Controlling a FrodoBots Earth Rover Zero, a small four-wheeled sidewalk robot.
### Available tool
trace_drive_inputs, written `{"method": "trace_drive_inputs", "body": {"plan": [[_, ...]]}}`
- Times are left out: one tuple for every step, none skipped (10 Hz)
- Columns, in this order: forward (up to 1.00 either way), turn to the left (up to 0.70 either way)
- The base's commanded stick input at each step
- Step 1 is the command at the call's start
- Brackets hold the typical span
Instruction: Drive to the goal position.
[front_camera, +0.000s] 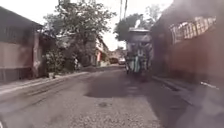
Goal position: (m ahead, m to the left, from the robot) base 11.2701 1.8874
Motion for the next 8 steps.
{"method": "trace_drive_inputs", "body": {"plan": [[0.70, 0.00], [0.70, 0.00], [0.70, 0.00], [0.70, 0.00], [0.70, 0.00], [0.70, 0.00], [0.70, 0.00], [0.70, 0.00]]}}
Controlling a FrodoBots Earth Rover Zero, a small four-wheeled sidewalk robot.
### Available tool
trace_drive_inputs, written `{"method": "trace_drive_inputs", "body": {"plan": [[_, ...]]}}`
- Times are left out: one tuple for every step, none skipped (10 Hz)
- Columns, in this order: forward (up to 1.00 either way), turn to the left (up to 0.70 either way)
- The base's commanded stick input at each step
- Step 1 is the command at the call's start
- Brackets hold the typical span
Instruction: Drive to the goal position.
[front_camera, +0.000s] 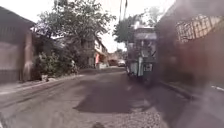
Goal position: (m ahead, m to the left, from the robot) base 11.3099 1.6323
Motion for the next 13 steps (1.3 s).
{"method": "trace_drive_inputs", "body": {"plan": [[0.70, 0.00], [0.70, 0.00], [0.70, 0.00], [0.70, 0.00], [0.70, 0.00], [0.70, 0.00], [0.70, 0.00], [0.70, 0.00], [0.70, 0.00], [0.70, 0.00], [0.70, 0.00], [0.70, 0.00], [0.70, 0.00]]}}
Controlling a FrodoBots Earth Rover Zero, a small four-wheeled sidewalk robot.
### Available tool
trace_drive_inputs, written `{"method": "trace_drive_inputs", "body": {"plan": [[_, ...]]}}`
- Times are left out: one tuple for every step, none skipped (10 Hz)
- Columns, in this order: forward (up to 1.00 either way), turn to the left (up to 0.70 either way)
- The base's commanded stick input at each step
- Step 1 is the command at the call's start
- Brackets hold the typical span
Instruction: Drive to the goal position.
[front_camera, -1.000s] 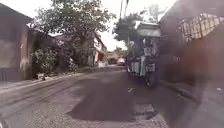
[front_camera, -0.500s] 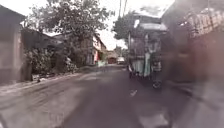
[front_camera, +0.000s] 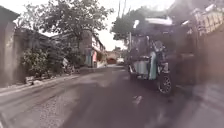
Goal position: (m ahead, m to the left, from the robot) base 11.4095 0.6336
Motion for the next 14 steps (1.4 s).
{"method": "trace_drive_inputs", "body": {"plan": [[0.70, 0.00], [0.70, 0.00], [0.70, 0.00], [0.70, 0.00], [0.70, 0.00], [0.70, 0.00], [0.70, 0.00], [0.70, 0.00], [0.70, 0.00], [0.70, 0.15], [0.70, 0.01], [0.70, 0.00], [0.70, 0.00], [0.70, 0.00]]}}
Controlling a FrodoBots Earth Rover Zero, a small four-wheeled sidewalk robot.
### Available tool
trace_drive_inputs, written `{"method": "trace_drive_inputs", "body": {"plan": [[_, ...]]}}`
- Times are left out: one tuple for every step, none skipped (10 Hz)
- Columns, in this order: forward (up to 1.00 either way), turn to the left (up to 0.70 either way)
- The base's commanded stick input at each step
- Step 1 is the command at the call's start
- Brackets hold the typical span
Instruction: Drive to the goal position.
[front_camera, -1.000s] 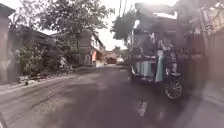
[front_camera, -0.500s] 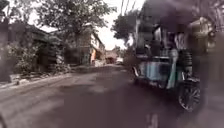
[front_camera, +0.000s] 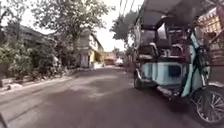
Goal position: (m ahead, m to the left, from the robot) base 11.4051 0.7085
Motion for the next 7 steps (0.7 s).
{"method": "trace_drive_inputs", "body": {"plan": [[0.70, 0.00], [0.70, 0.00], [0.70, 0.00], [0.70, 0.00], [0.70, 0.00], [0.70, 0.00], [0.70, 0.00]]}}
